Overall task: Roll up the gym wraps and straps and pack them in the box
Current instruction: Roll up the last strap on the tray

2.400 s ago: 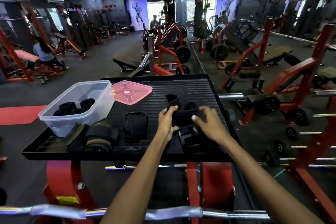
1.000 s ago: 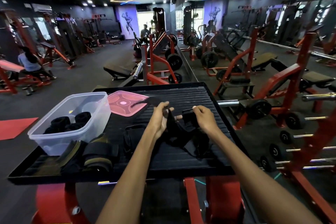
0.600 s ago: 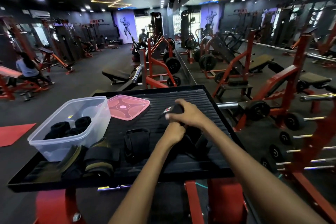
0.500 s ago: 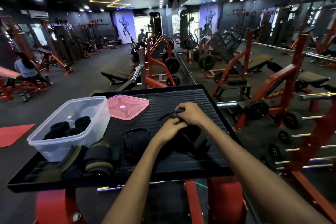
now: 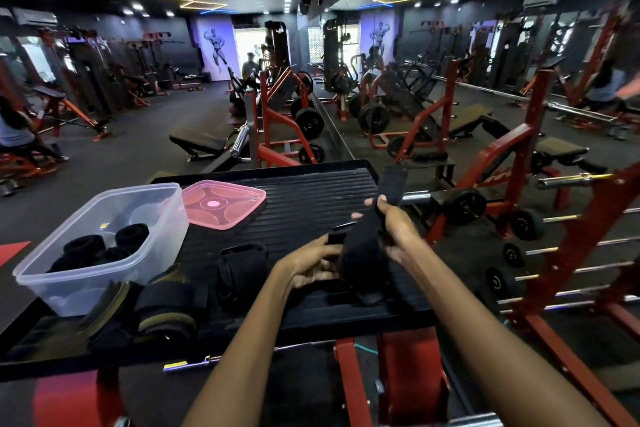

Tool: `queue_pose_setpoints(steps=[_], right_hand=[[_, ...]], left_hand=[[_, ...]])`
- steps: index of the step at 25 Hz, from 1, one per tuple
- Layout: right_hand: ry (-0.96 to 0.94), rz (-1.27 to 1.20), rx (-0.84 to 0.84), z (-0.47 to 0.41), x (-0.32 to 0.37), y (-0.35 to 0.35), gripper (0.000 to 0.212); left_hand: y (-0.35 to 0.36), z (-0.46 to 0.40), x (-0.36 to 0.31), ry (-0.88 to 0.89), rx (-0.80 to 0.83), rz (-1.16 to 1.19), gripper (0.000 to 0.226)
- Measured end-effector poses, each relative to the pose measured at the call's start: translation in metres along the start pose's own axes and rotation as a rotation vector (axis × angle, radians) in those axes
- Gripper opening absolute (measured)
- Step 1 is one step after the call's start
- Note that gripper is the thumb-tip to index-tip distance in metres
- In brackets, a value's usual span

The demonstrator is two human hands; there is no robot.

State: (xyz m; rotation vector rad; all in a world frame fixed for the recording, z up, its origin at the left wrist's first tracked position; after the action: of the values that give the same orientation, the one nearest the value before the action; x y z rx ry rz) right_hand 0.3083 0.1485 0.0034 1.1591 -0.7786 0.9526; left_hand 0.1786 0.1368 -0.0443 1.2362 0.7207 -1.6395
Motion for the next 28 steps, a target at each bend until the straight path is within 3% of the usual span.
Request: queue_pose_setpoints(steps=[4, 6, 7, 9, 12, 14, 19, 22, 24, 28], right_hand=[[-0.115, 0.064, 0.123, -0.012, 0.021, 0.03, 0.022], [-0.258, 0.158, 0.065, -0.015, 0.037, 0.031, 0.019], [-0.316, 0.175, 0.042, -0.015, 0.043, 0.026, 0.028], [-0.352, 0.182, 0.038, -0.013, 0.045, 0.017, 0.039], [-0.289, 0.193, 0.119, -0.004, 0.031, 0.014, 0.017], [-0.176, 0.177, 0.203, 0.008, 0.02, 0.016, 0.015], [-0.037, 0.289, 0.198, 0.02, 0.014, 0.006, 0.015], [-0.012, 0.364, 0.137, 0.018, 0.014, -0.003, 0.02], [-0.006, 0.26, 0.11, 0.017, 0.016, -0.007, 0.026], [0.013, 0.142, 0.126, 0.019, 0.019, -0.008, 0.032]], left_hand=[[-0.001, 0.01, -0.018, 0.253, -0.229, -0.084, 0.016], [-0.018, 0.02, -0.032, 0.309, -0.488, -0.28, 0.022], [-0.029, 0.028, -0.037, 0.31, -0.643, -0.412, 0.028], [-0.038, 0.036, -0.046, 0.316, -0.788, -0.648, 0.044], [-0.032, 0.028, -0.055, 0.534, -0.611, -0.543, 0.063], [-0.03, 0.019, -0.055, 0.601, -0.515, -0.459, 0.067], [-0.014, 0.007, -0.049, 0.564, -0.352, -0.605, 0.069], [-0.009, 0.005, -0.044, 0.455, -0.406, -0.698, 0.07], [0.002, 0.005, -0.045, 0.447, -0.35, -0.731, 0.069], [0.014, 0.005, -0.038, 0.486, -0.13, -0.505, 0.06]])
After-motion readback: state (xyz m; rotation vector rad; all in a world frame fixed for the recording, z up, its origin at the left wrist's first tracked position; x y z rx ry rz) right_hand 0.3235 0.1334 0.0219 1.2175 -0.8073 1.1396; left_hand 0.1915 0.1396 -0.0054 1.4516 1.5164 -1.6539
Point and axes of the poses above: each hand's wrist, its own z-axis away from the middle knuckle, its own y-axis out of the palm, x = y × z, the point moved 6 cm from there along -z, towards the middle knuckle, and after that the axes turned 1 degree about z, right-handed, at the moved point
